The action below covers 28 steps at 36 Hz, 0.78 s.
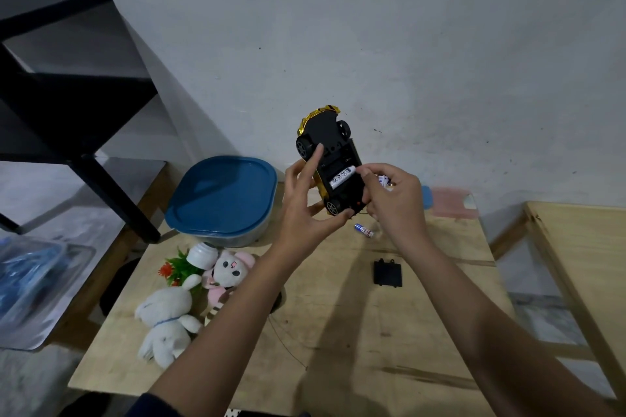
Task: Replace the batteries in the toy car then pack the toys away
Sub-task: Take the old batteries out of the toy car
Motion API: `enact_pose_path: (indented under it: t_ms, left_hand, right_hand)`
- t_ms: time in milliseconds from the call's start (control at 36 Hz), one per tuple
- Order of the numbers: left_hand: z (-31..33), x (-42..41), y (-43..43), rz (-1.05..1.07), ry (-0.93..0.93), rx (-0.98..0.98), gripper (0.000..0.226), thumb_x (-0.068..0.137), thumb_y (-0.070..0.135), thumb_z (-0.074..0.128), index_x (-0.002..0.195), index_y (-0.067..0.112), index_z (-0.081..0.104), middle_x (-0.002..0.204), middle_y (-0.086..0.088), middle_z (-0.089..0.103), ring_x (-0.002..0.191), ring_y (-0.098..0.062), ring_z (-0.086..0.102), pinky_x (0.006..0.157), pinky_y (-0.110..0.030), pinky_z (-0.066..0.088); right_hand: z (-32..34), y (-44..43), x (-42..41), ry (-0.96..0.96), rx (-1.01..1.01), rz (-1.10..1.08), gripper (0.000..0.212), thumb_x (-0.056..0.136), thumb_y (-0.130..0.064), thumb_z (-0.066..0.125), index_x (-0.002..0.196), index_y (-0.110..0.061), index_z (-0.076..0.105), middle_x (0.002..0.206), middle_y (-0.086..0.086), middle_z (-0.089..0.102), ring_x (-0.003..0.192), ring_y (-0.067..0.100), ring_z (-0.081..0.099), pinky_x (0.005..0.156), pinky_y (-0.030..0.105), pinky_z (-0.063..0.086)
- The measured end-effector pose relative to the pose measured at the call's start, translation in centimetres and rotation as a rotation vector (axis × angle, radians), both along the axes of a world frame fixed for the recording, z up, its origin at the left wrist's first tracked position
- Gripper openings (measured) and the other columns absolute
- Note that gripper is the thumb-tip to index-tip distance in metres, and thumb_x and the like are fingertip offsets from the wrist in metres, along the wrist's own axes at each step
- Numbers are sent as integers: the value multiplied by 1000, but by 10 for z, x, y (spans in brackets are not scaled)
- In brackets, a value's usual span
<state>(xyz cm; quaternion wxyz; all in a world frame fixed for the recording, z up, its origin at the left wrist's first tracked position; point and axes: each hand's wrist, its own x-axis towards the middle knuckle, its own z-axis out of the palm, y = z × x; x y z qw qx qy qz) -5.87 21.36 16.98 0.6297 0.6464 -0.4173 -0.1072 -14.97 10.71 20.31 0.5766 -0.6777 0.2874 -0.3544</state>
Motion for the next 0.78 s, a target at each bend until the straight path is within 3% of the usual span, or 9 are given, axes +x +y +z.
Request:
enact_pose_path:
  t_ms: [194, 389, 583, 694, 778]
  left_hand:
    - [-1, -4, 0, 7, -14, 14, 98, 67, 16, 78, 134, 62, 24, 132, 8, 27, 124, -16, 39, 87, -27, 55]
    - [1, -5, 2, 3, -20, -4, 97, 68, 13, 79, 133, 63, 25, 132, 10, 27, 123, -13, 41, 83, -18, 52]
    - [2, -7, 0, -4, -19, 1, 98, 68, 15, 78, 132, 64, 24, 132, 12, 27, 123, -14, 41, 86, -25, 55]
    - [2, -6, 0, -14, 28, 5, 99, 71, 6, 80, 133, 58, 23, 133, 8, 28, 119, -11, 43, 82, -21, 54]
    - [3, -2, 5, -47, 55, 22, 99, 73, 7, 79, 134, 59, 21, 135, 15, 29, 119, -12, 46, 81, -20, 54]
  right_hand:
    - [-4, 4, 1, -8, 6, -42, 13, 92, -15, 55, 85, -13, 65, 51, 4, 48, 33, 3, 37, 36, 14, 32]
    - [-7, 5, 2, -24, -39, -64, 14, 92, -17, 55, 87, -11, 66, 52, 1, 49, 37, 2, 40, 38, 13, 34]
    - [-10, 6, 2, -5, -85, -81, 22, 93, -19, 53, 76, -29, 62, 52, -2, 50, 42, 7, 41, 45, 21, 34]
    - [-7, 2, -2, -12, -50, -37, 19, 92, -18, 55, 77, -25, 64, 52, 0, 49, 37, 7, 38, 39, 18, 32]
    - [-1, -8, -6, -11, -100, -23, 14, 91, -21, 57, 82, -20, 68, 53, -5, 50, 40, 6, 39, 44, 20, 34]
